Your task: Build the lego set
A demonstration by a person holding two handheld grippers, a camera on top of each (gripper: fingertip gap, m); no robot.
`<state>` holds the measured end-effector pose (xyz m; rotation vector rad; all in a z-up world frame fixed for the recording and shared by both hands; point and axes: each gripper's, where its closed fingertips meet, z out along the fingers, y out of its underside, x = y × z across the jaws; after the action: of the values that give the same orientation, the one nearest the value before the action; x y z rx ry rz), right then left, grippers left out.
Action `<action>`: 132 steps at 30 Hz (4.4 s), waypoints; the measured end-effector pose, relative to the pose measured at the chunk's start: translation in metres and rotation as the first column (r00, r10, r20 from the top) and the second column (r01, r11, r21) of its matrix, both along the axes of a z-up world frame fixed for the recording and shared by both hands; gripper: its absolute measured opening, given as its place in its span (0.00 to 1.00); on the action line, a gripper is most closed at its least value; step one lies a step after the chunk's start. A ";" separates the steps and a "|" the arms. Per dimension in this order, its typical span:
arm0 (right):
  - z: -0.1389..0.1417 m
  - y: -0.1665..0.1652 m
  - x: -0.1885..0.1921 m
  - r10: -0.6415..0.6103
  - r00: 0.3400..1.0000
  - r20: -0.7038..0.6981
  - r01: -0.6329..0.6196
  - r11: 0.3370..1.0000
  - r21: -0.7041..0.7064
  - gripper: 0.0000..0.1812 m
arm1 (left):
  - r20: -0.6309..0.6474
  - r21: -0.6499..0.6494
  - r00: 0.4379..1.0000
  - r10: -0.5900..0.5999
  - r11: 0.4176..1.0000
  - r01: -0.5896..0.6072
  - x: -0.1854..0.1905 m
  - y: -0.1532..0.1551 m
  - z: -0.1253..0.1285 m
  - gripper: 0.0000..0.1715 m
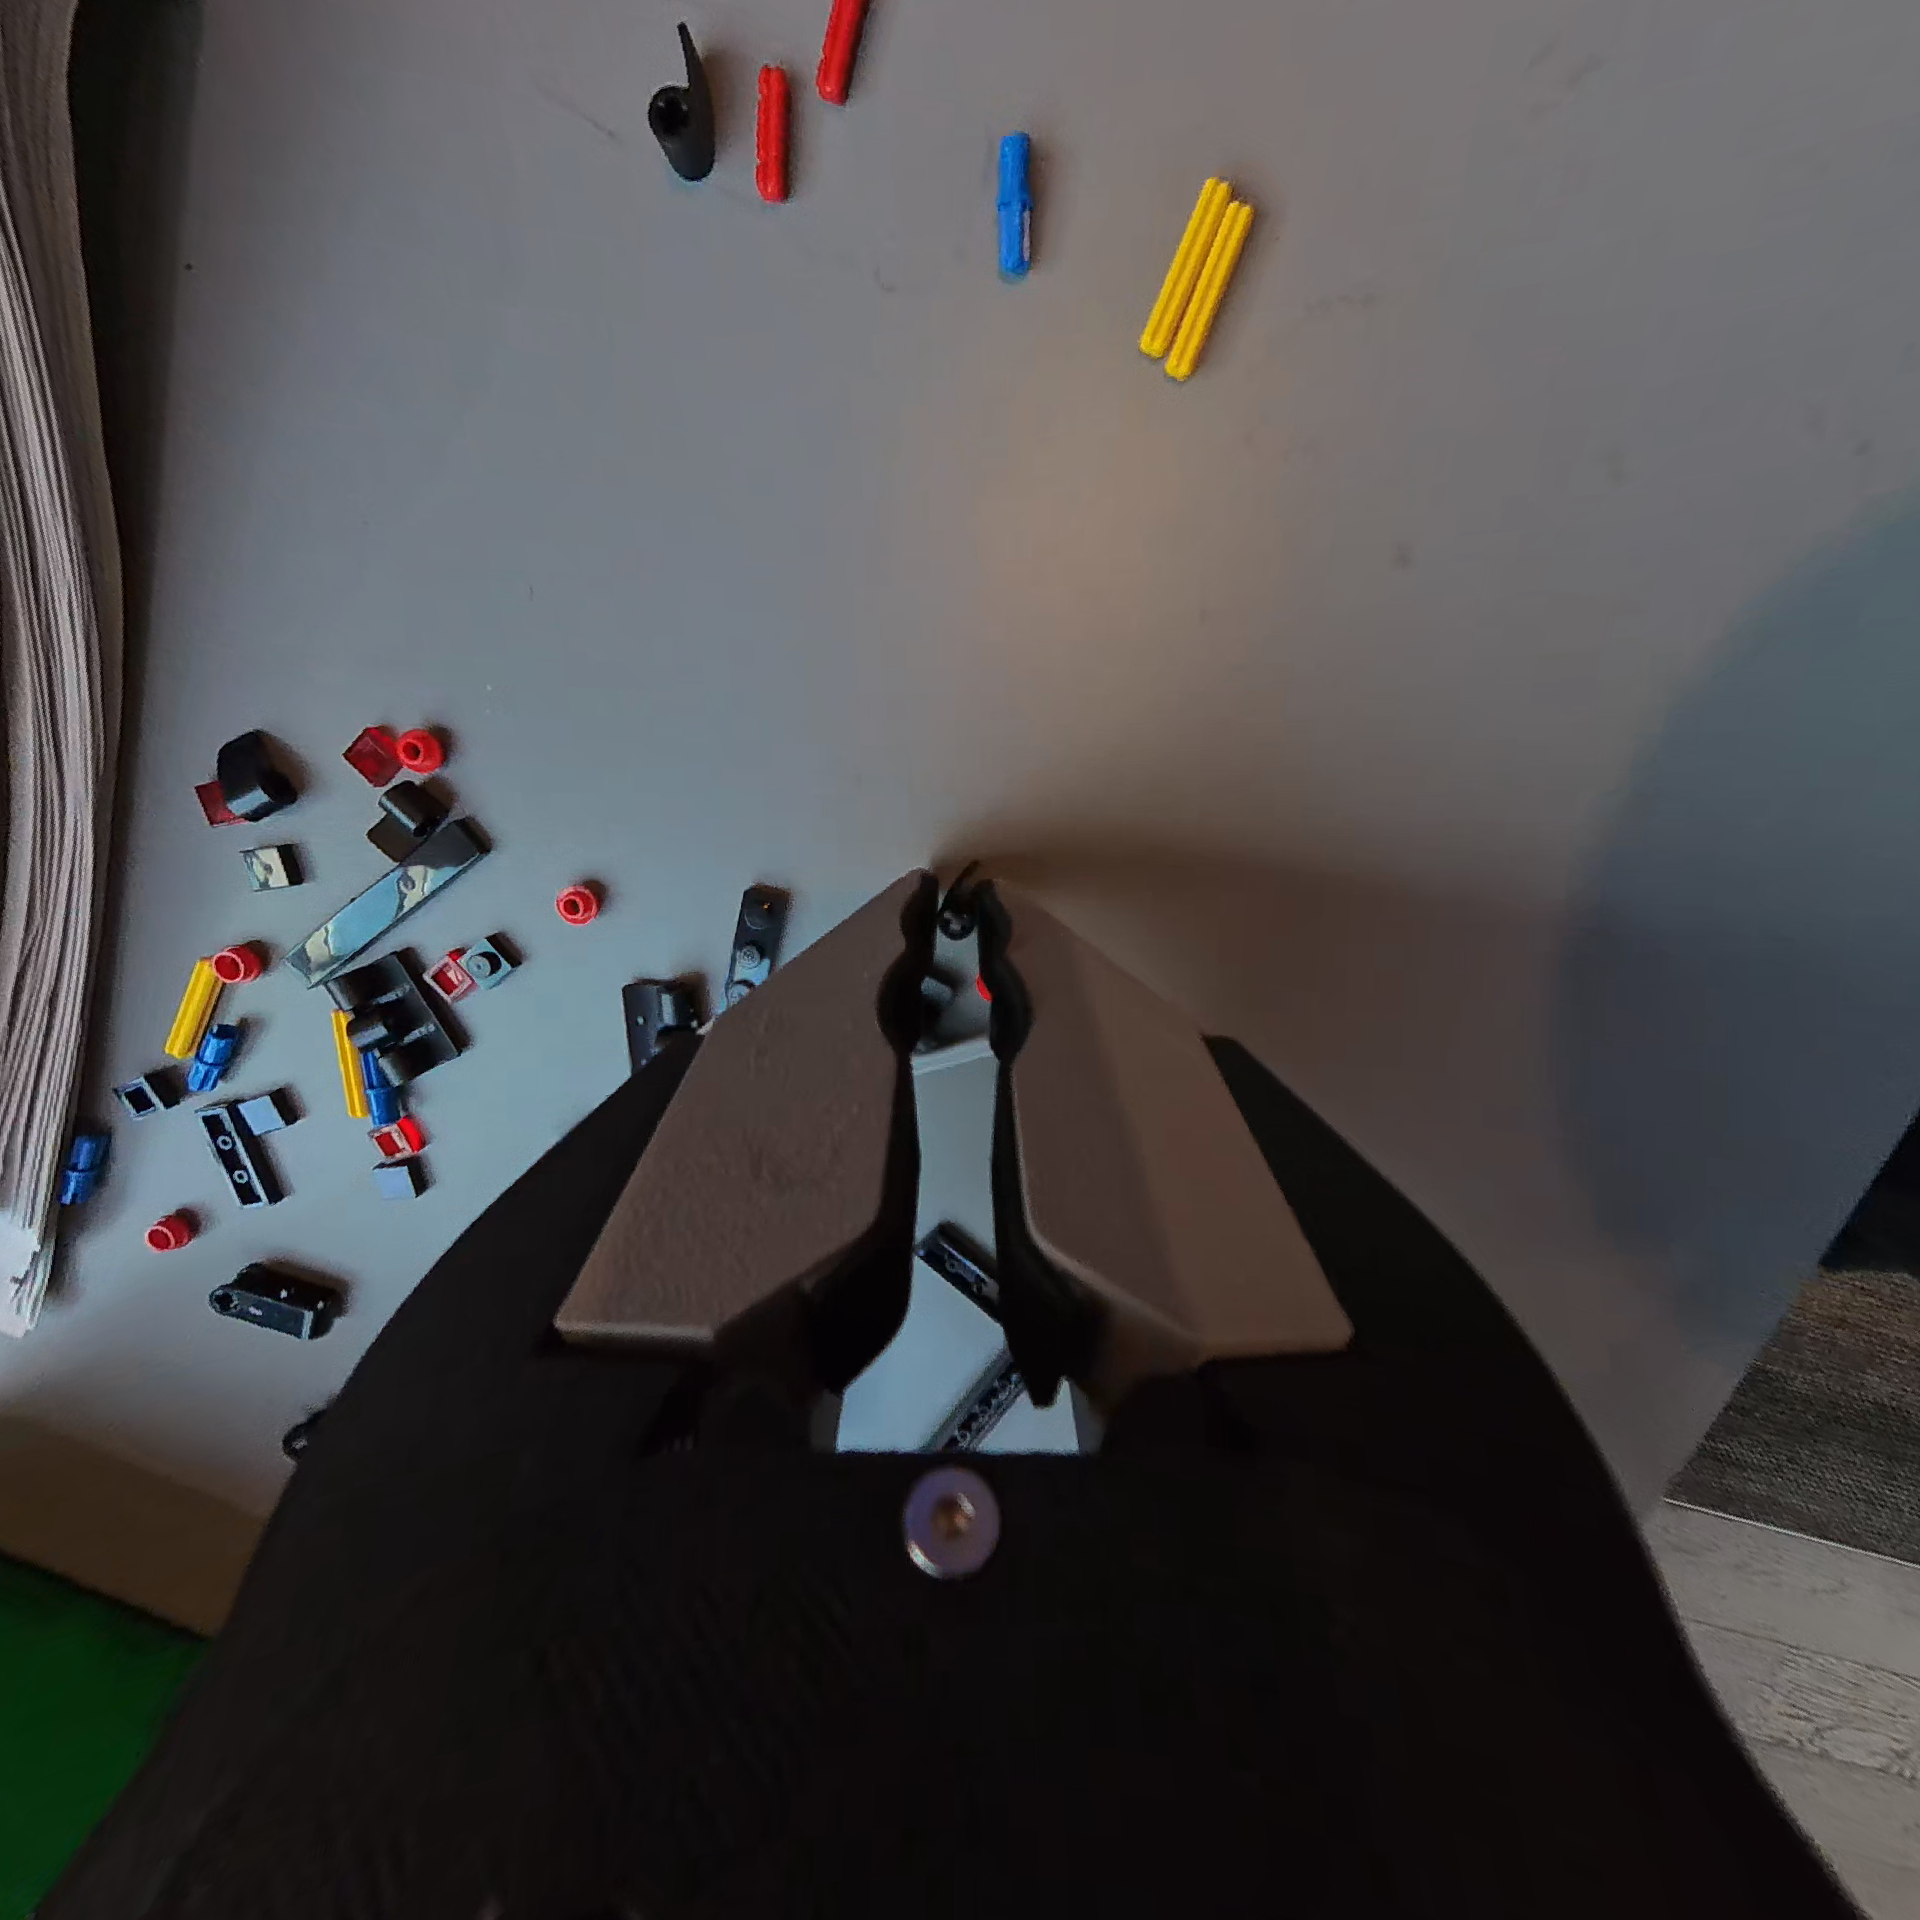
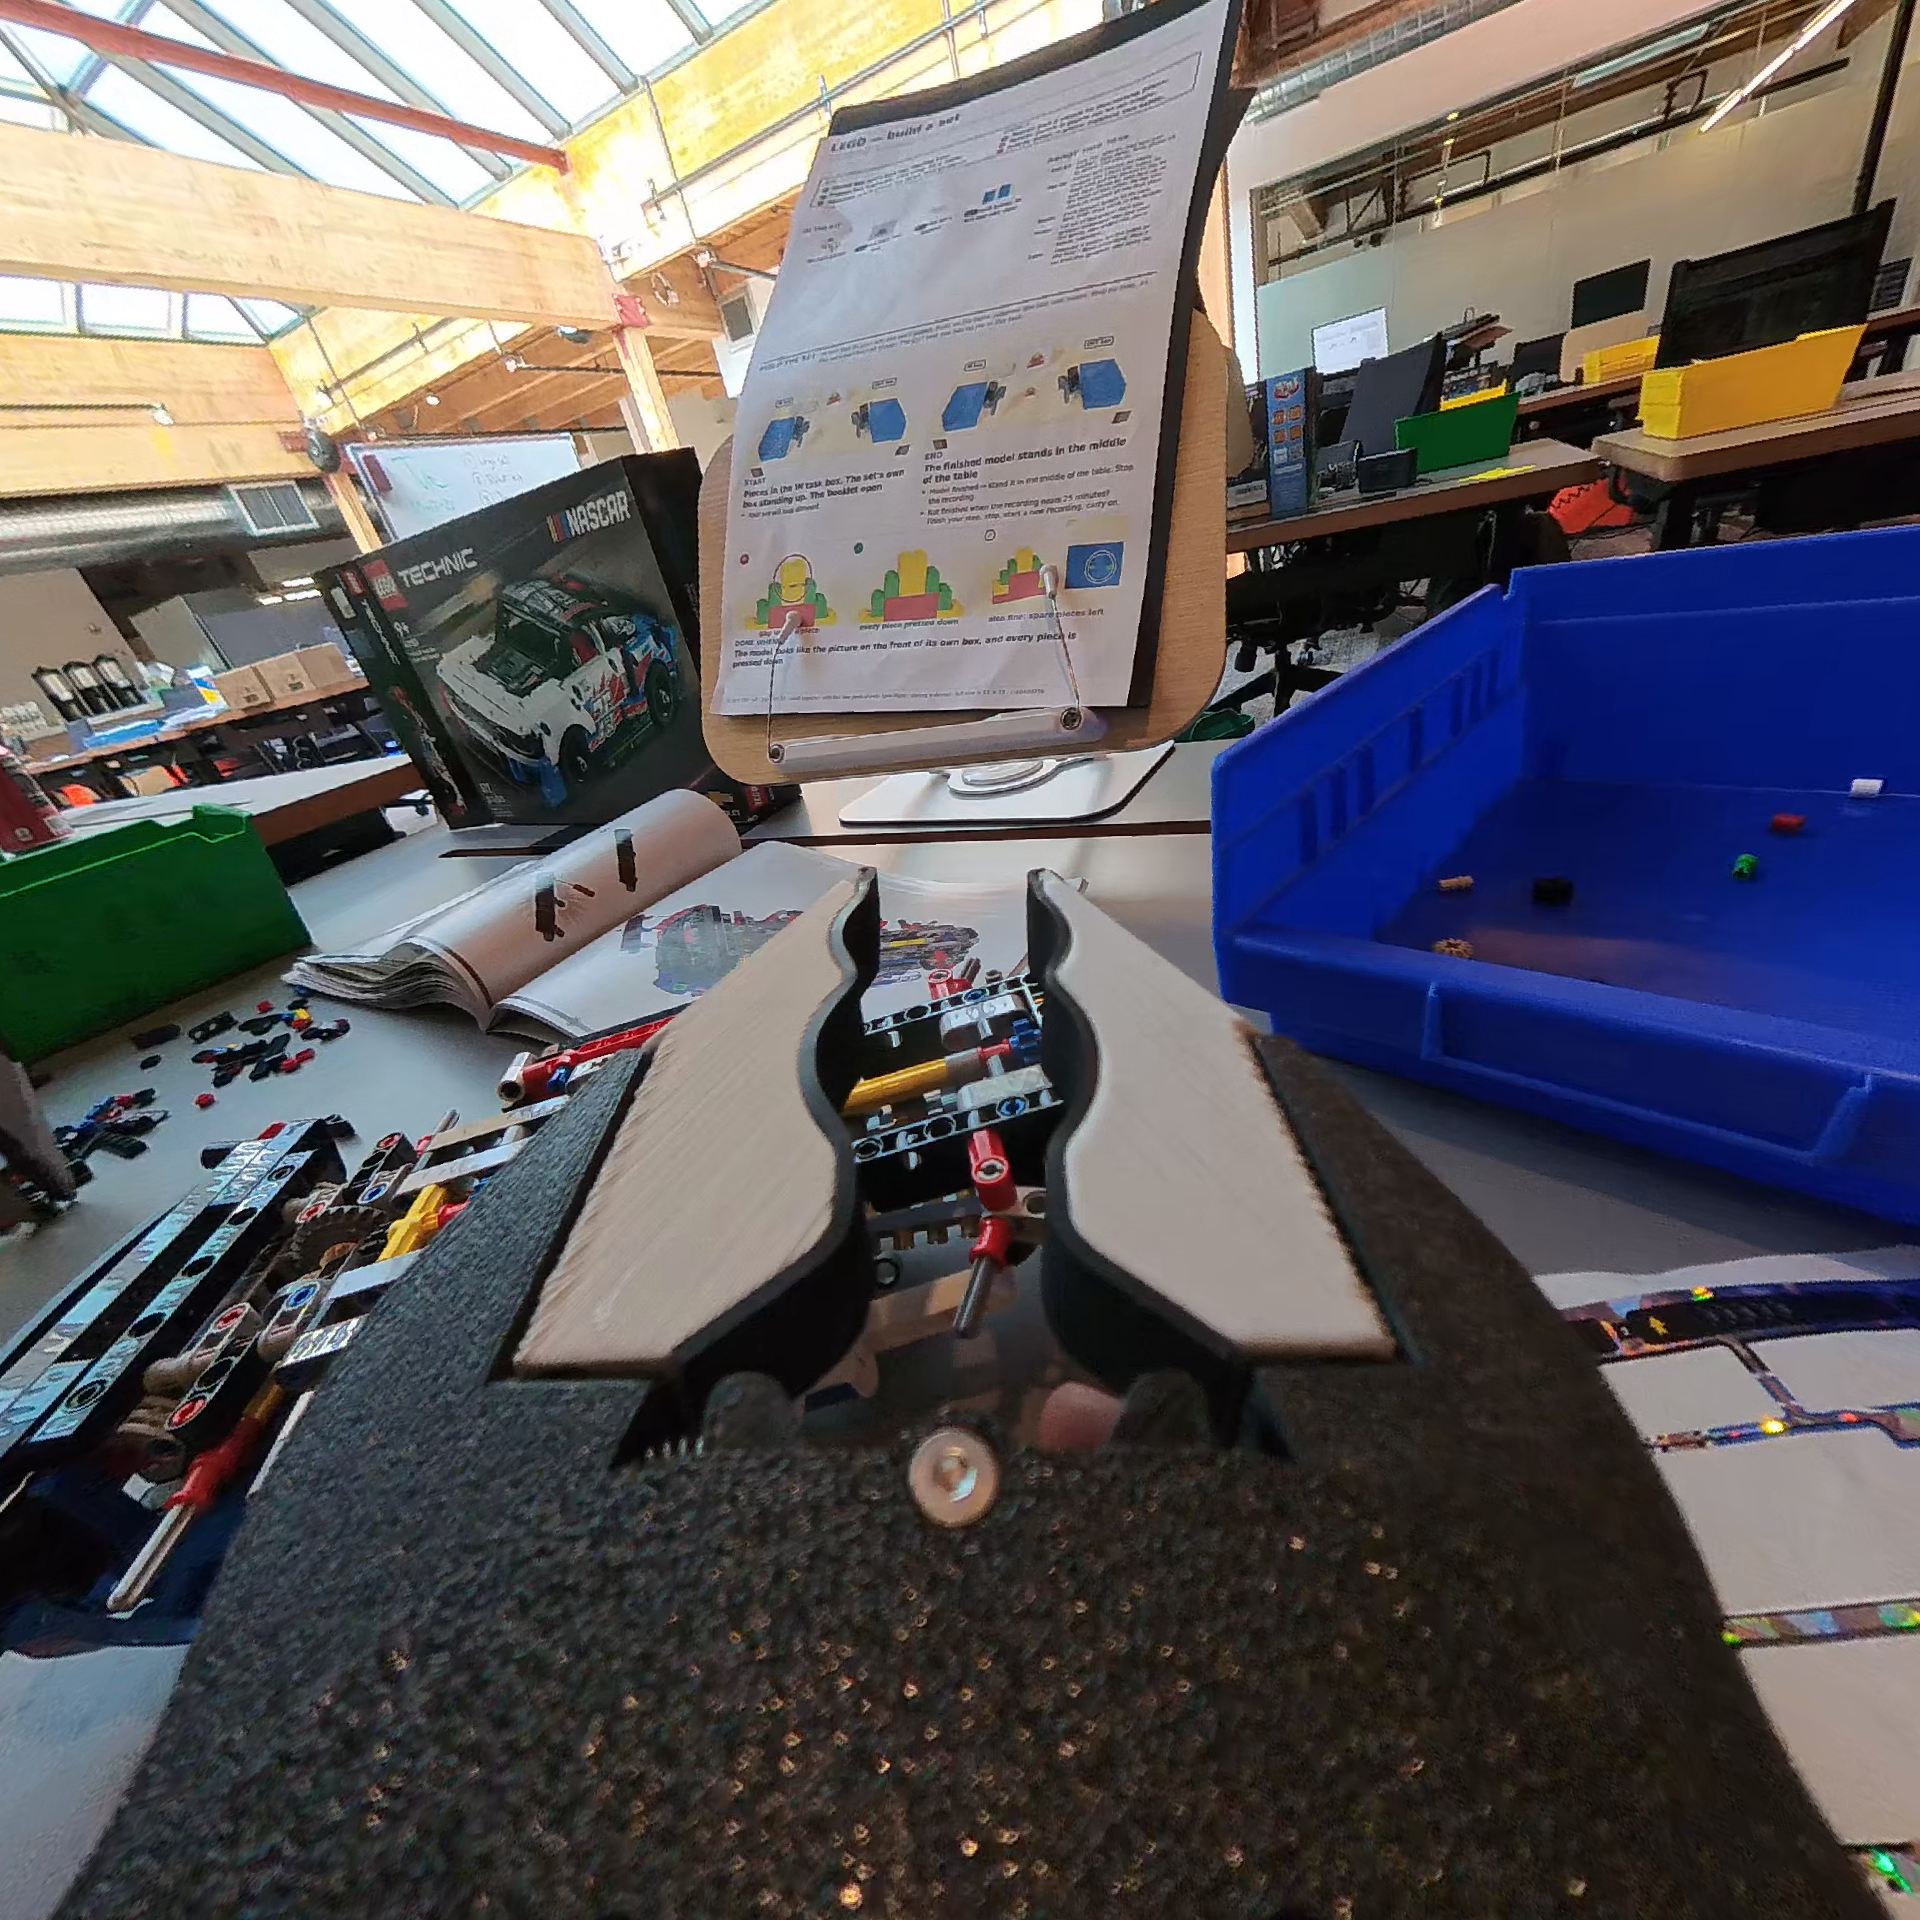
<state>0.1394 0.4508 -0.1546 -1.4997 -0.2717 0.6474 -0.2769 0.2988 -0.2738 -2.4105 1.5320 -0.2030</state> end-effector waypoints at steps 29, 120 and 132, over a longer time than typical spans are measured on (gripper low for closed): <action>0.001 0.000 -0.005 0.040 0.998 -0.041 -0.040 0.999 -0.014 0.15 | -0.028 0.126 1.000 0.007 0.992 -0.003 0.066 0.129 0.031 0.06; -0.013 0.018 0.012 -0.143 0.977 0.161 0.148 0.989 -0.018 0.23 | 0.736 0.205 0.547 0.398 0.639 -0.741 -0.094 0.118 0.098 0.23; -0.013 0.016 0.007 -0.118 0.978 0.169 0.123 0.992 -0.015 0.23 | 0.720 0.306 0.599 0.349 0.616 -0.726 -0.099 0.119 0.106 0.20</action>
<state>0.1468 0.4672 -0.1674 -1.5849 -0.2997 0.4297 -0.3759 0.4179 -0.1680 -1.9071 0.3724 -0.2771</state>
